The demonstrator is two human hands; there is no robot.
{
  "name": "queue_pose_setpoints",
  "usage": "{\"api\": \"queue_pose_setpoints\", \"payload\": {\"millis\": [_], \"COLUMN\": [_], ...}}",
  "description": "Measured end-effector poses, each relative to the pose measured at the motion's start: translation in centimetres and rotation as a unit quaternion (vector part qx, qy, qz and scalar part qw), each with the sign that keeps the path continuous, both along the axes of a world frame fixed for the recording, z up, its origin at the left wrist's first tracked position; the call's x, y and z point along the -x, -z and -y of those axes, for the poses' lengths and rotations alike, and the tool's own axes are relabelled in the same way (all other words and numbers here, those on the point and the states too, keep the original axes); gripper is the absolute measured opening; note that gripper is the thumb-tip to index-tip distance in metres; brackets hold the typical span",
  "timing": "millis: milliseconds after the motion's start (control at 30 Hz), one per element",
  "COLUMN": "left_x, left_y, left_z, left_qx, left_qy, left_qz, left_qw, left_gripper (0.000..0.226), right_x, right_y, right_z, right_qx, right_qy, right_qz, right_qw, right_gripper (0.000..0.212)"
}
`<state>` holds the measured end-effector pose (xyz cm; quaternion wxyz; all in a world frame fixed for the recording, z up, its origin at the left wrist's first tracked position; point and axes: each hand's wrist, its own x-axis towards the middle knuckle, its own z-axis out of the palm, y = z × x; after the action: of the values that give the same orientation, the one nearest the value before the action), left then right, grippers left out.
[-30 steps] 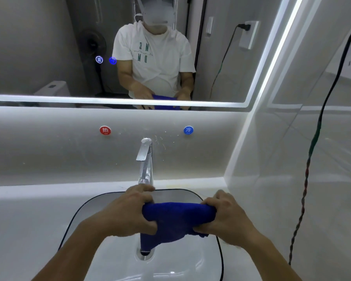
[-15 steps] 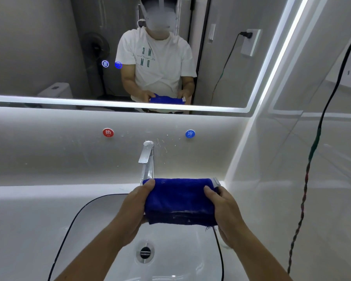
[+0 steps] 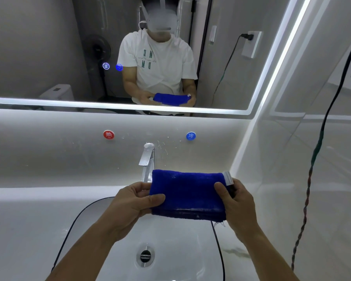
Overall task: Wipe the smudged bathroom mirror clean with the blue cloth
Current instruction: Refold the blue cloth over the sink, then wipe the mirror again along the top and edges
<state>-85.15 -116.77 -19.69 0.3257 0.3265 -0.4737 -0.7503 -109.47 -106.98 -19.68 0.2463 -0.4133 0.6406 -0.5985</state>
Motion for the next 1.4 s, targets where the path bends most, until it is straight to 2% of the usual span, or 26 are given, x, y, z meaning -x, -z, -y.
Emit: {"api": "queue_pose_setpoints", "payload": {"millis": [100, 267, 400, 500, 567, 700, 867, 967, 1067, 1133, 1200, 1300, 1333, 1400], "left_x": [0.1, 0.5, 2.9, 6.0, 8.4, 14.1, 21.7, 26.4, 30.5, 32.7, 34.3, 35.9, 36.2, 36.5], "left_y": [0.0, 0.5, -3.4, -7.9, -11.0, -16.4, -22.1, -24.1, -25.2, -25.6, -25.8, -25.9, -25.8, -25.7], "left_z": [0.2, 0.9, 3.1, 5.1, 6.5, 9.4, 11.2, 12.1, 13.5, 14.5, 15.4, 16.2, 16.3, 16.4], "left_qx": [-0.011, -0.044, 0.086, 0.219, 0.305, 0.436, 0.645, 0.720, 0.753, 0.759, 0.773, 0.792, 0.801, 0.824], "left_qy": [0.000, 0.030, 0.035, 0.003, -0.002, 0.008, 0.041, 0.048, 0.035, 0.026, 0.016, 0.010, 0.011, 0.013], "left_qz": [-0.024, -0.050, 0.042, 0.129, 0.174, 0.227, 0.287, 0.322, 0.334, 0.333, 0.333, 0.334, 0.332, 0.327], "left_qw": [1.000, 0.997, 0.995, 0.967, 0.936, 0.871, 0.707, 0.613, 0.567, 0.559, 0.541, 0.511, 0.498, 0.463], "left_gripper": [0.049, 0.051, 0.051, 0.046, 0.035, 0.024, 0.030, 0.024, 0.007, 0.011, 0.012, 0.012, 0.013, 0.014], "right_x": [-0.4, -0.4, 0.9, 2.5, 3.7, 6.3, 10.5, 12.9, 15.1, 16.0, 16.2, 16.3, 16.6, 17.4], "right_y": [0.5, 1.9, 1.4, 0.5, -0.6, -2.7, -3.9, -4.7, -5.3, -5.6, -5.9, -6.3, -6.3, -7.0], "right_z": [0.0, -0.2, 0.4, 1.7, 3.0, 5.8, 9.7, 12.3, 15.1, 16.9, 18.2, 19.8, 20.6, 22.0], "right_qx": [0.031, 0.024, 0.041, 0.070, 0.100, 0.155, 0.182, 0.210, 0.210, 0.168, 0.141, 0.202, 0.224, 0.245], "right_qy": [0.002, -0.008, -0.002, 0.030, 0.052, 0.074, 0.110, 0.148, 0.189, 0.241, 0.324, 0.364, 0.359, 0.345], "right_qz": [0.032, 0.066, 0.067, 0.067, 0.068, 0.098, 0.144, 0.192, 0.207, 0.136, -0.017, -0.271, -0.331, -0.394], "right_qw": [0.999, 0.998, 0.997, 0.995, 0.991, 0.980, 0.966, 0.947, 0.937, 0.946, 0.935, 0.868, 0.843, 0.816], "right_gripper": [0.033, 0.043, 0.040, 0.032, 0.028, 0.037, 0.028, 0.027, 0.032, 0.046, 0.062, 0.064, 0.062, 0.058]}}
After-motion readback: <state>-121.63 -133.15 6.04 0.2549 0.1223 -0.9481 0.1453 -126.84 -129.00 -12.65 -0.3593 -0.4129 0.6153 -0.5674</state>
